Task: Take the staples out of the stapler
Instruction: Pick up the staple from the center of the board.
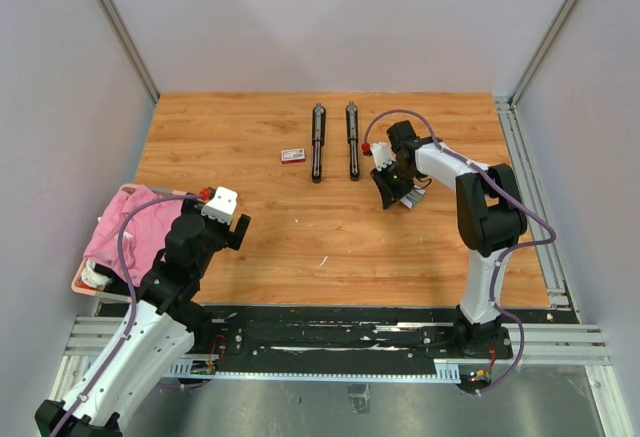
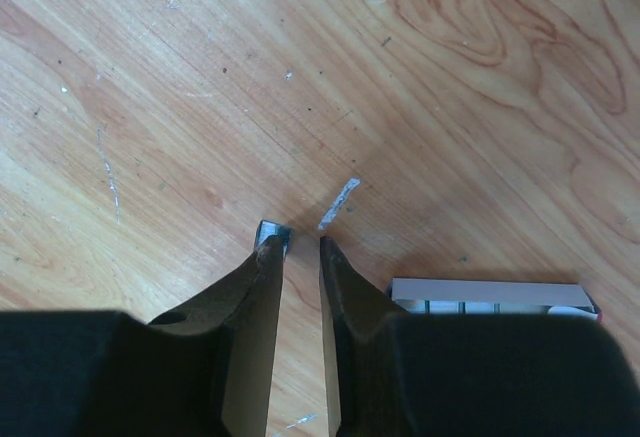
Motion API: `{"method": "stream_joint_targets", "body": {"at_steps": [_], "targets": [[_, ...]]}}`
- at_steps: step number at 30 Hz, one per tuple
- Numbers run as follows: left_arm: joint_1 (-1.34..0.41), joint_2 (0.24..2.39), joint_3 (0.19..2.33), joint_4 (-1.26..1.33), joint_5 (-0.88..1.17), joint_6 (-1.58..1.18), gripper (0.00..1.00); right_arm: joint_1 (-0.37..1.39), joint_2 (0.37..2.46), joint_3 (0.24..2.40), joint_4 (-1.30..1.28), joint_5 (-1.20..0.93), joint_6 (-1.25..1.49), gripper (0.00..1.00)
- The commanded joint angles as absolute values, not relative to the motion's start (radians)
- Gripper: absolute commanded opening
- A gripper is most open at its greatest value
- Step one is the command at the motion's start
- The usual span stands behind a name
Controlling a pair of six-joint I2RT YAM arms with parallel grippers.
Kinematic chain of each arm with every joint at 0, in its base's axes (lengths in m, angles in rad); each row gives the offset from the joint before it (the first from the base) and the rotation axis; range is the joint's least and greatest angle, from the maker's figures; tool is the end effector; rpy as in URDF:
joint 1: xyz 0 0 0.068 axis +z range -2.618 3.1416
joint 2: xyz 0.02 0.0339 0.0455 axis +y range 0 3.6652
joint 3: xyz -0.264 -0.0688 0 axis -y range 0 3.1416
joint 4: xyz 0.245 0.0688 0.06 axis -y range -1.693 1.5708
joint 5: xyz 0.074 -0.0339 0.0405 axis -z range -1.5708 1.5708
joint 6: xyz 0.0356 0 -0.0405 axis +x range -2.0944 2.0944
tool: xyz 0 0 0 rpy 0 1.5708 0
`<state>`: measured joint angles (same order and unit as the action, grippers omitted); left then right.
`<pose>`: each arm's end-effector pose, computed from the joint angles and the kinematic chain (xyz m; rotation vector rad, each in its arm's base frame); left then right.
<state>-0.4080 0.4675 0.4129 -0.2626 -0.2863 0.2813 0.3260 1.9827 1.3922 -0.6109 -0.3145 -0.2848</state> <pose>0.1279 -0.0443 0.2453 0.4477 1.8246 0.1831 0.3769 0.1390 0.1683 -0.9033 2.5946 0.4459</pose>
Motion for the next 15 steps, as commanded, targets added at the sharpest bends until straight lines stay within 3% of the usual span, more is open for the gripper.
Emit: {"method": "stream_joint_targets", "body": {"at_steps": [1, 8, 15], "targets": [[-0.403, 0.467, 0.408, -0.224, -0.288, 0.287, 0.98, 0.363, 2.019, 1.402, -0.643, -0.287, -0.298, 0.20], [-0.403, 0.466, 0.409, -0.224, -0.288, 0.288, 0.98, 0.367, 2.026, 1.402, -0.647, -0.294, -0.302, 0.01], [-0.403, 0.464, 0.408, -0.225, -0.288, 0.287, 0.98, 0.365, 2.003, 1.399, -0.648, -0.321, -0.311, 0.01]]}}
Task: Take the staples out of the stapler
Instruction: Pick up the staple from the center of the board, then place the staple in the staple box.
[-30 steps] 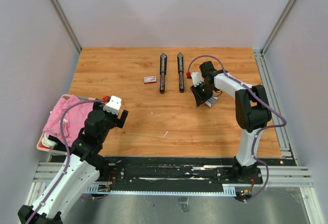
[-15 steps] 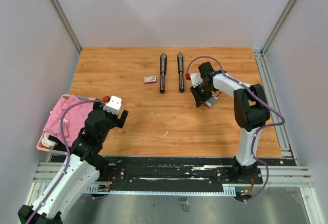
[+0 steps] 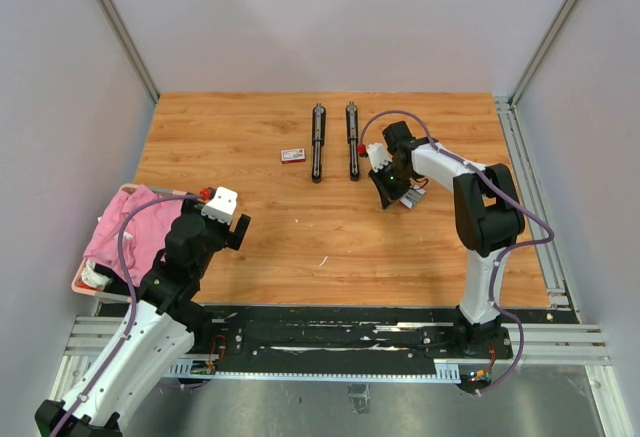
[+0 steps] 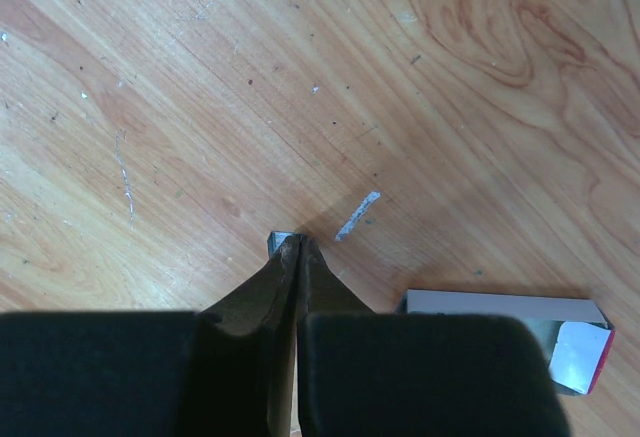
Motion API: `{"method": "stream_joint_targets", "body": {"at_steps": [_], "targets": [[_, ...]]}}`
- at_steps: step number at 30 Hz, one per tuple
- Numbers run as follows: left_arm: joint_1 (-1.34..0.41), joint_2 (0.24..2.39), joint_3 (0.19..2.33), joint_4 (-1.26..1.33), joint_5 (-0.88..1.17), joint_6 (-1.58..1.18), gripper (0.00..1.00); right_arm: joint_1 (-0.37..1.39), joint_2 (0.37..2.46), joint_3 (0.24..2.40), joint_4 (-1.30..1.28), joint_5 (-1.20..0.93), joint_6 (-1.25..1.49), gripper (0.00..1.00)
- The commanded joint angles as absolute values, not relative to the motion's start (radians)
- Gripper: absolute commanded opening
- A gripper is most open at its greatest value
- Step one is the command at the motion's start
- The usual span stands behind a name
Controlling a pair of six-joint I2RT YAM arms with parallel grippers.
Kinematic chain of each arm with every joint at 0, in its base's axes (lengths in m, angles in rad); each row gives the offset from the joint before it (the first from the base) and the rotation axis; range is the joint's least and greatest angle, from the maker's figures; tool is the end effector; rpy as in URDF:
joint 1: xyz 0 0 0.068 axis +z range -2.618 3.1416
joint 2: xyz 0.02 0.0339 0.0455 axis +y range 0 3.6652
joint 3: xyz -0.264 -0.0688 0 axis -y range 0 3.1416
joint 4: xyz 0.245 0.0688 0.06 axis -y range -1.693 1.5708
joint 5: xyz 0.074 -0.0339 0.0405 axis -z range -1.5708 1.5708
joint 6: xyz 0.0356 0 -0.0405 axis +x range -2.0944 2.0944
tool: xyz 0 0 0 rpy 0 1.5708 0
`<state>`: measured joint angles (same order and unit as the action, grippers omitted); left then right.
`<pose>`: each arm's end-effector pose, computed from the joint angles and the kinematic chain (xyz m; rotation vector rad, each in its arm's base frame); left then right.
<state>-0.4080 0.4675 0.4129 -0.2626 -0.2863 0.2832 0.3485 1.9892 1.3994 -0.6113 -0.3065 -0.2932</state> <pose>0.1279 -0.0443 0.2453 0.4495 1.8242 0.1844 0.3753 0.1478 0.1677 -0.9423 2.5836 0.4387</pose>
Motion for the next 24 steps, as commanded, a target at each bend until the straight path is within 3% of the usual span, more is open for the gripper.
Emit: {"method": "stream_joint_targets", "body": {"at_steps": [1, 24], "targets": [[-0.402, 0.464, 0.409, -0.225, -0.289, 0.288, 0.98, 0.364, 1.996, 1.399, -0.649, -0.327, -0.311, 0.01], [-0.403, 0.460, 0.410, -0.228, -0.285, 0.288, 0.98, 0.200, 1.855, 1.402, -0.648, -0.398, -0.323, 0.01]]}}
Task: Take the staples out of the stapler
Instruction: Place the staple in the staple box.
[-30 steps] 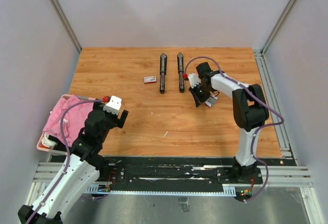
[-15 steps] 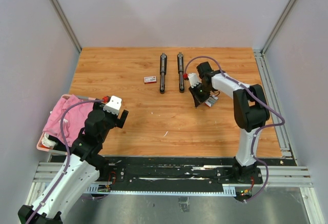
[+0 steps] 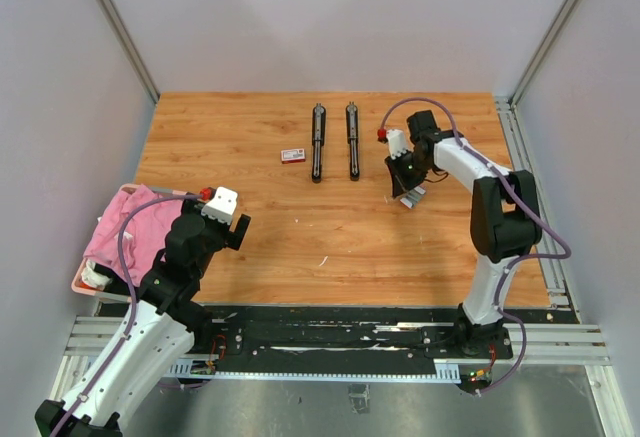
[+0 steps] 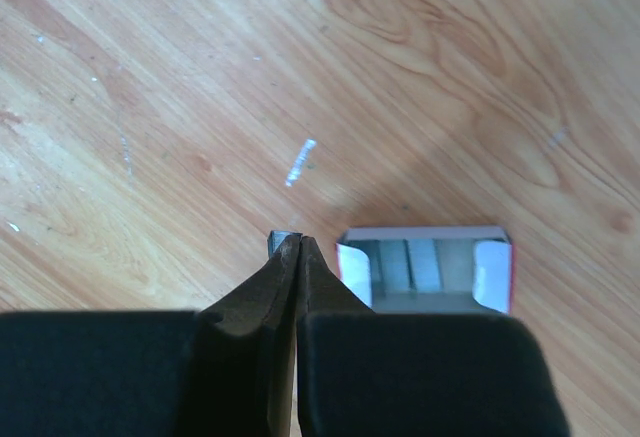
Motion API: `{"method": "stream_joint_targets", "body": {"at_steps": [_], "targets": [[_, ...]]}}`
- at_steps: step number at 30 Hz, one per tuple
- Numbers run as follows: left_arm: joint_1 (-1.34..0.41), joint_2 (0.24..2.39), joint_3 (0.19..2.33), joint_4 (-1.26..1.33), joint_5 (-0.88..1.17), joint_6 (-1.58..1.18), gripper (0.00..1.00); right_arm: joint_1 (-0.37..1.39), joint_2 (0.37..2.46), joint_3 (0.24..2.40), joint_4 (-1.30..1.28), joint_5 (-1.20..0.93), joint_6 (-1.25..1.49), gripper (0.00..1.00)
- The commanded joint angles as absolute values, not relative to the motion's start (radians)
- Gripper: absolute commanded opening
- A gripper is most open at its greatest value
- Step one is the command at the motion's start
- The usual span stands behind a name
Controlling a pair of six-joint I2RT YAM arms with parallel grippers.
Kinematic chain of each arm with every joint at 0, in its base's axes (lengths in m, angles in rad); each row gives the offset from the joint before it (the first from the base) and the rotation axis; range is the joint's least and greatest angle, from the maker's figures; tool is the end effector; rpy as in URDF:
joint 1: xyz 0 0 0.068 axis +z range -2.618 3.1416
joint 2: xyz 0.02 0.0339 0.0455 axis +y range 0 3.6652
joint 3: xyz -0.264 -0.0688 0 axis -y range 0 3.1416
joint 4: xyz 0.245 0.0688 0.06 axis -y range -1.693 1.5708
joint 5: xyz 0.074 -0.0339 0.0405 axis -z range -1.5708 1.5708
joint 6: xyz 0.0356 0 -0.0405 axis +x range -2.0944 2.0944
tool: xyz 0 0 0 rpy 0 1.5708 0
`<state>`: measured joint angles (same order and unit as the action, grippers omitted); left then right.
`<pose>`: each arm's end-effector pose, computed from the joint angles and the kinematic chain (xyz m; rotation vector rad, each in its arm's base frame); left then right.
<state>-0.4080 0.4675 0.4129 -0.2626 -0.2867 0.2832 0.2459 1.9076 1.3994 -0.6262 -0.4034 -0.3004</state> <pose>0.1279 -0.0443 0.2453 0.4492 1.8243 0.1848 0.3803 0.1099 0.1991 -0.8303 2.5185 0.5255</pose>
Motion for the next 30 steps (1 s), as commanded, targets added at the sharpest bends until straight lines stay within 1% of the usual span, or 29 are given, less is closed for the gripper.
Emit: {"method": "stream_joint_targets", "body": {"at_steps": [1, 10, 21, 30], "targets": [[-0.403, 0.460, 0.410, -0.228, -0.283, 0.288, 0.98, 0.189, 1.849, 1.401, -0.646, -0.387, -0.330, 0.01], [-0.402, 0.460, 0.411, -0.230, -0.281, 0.287, 0.98, 0.160, 1.837, 1.397, -0.626, -0.277, -0.377, 0.01], [-0.402, 0.466, 0.412, -0.229, -0.278, 0.285, 0.98, 0.161, 1.863, 1.453, -0.629, -0.173, -0.472, 0.00], [-0.403, 0.475, 0.408, -0.222, -0.282, 0.286, 0.98, 0.161, 1.911, 1.468, -0.631, -0.189, -0.522, 0.01]]}}
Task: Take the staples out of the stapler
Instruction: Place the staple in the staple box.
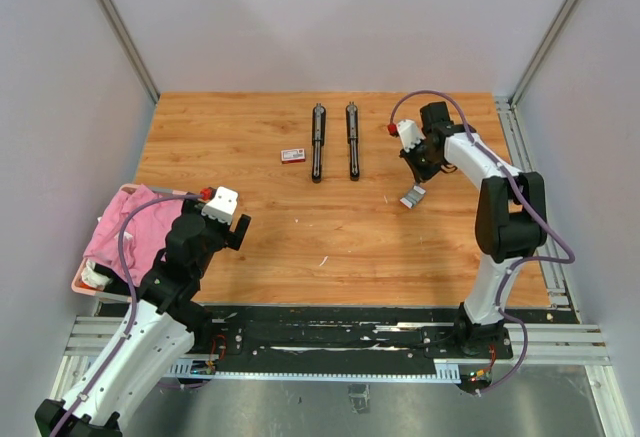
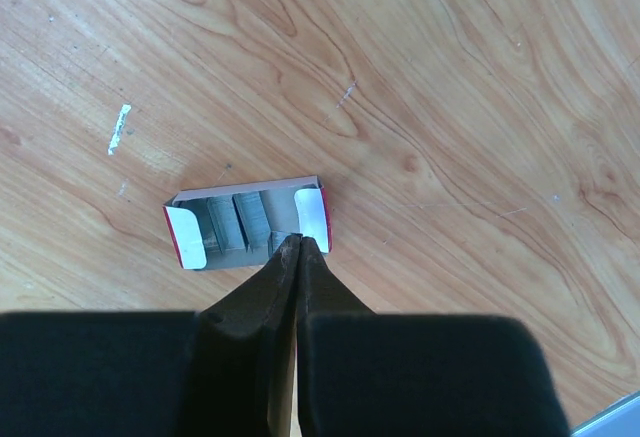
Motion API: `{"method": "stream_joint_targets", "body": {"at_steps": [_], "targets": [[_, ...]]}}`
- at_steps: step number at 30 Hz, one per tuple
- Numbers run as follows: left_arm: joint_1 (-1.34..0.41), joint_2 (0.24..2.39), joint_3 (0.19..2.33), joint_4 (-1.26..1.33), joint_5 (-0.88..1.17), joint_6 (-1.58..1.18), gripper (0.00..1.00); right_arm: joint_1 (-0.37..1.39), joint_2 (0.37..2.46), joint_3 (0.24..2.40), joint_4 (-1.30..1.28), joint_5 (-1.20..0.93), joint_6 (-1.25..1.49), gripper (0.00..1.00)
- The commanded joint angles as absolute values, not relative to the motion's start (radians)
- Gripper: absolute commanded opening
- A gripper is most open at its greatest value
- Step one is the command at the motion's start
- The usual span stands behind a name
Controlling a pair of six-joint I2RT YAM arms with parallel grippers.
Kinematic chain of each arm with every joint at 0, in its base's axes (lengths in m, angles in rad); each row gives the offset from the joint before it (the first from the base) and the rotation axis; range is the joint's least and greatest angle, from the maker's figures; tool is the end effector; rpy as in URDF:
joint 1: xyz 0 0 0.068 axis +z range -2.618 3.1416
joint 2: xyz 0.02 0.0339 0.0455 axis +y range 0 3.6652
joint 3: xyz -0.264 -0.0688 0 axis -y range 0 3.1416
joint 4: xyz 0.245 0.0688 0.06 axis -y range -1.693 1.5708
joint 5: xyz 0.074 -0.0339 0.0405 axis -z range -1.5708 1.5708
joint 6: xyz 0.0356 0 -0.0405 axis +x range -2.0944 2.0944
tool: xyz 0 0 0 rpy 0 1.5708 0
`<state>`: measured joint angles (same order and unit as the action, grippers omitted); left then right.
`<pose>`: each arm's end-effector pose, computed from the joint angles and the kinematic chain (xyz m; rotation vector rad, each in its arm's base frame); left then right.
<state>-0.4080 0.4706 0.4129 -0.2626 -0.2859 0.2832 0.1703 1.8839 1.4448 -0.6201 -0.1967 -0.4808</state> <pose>0.1283 -0.0445 0.2449 0.4511 1.8269 0.1846 0.3949 0.0750 0.2198 -0.8963 2.4451 0.1485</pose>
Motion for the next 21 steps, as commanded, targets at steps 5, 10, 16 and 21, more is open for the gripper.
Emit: {"method": "stream_joint_targets", "body": {"at_steps": [5, 10, 16, 21], "targets": [[-0.402, 0.477, 0.409, -0.222, -0.282, 0.287, 0.98, 0.162, 1.930, 1.468, -0.633, -0.187, -0.532, 0.01], [-0.403, 0.477, 0.409, -0.222, -0.282, 0.284, 0.98, 0.172, 1.949, 1.466, -0.633, -0.179, -0.540, 0.01], [-0.403, 0.477, 0.409, -0.222, -0.282, 0.284, 0.98, 0.187, 1.963, 1.472, -0.629, -0.144, -0.550, 0.01], [-0.403, 0.477, 0.409, -0.222, -0.280, 0.287, 0.98, 0.199, 1.971, 1.465, -0.621, -0.120, -0.557, 0.00]]}}
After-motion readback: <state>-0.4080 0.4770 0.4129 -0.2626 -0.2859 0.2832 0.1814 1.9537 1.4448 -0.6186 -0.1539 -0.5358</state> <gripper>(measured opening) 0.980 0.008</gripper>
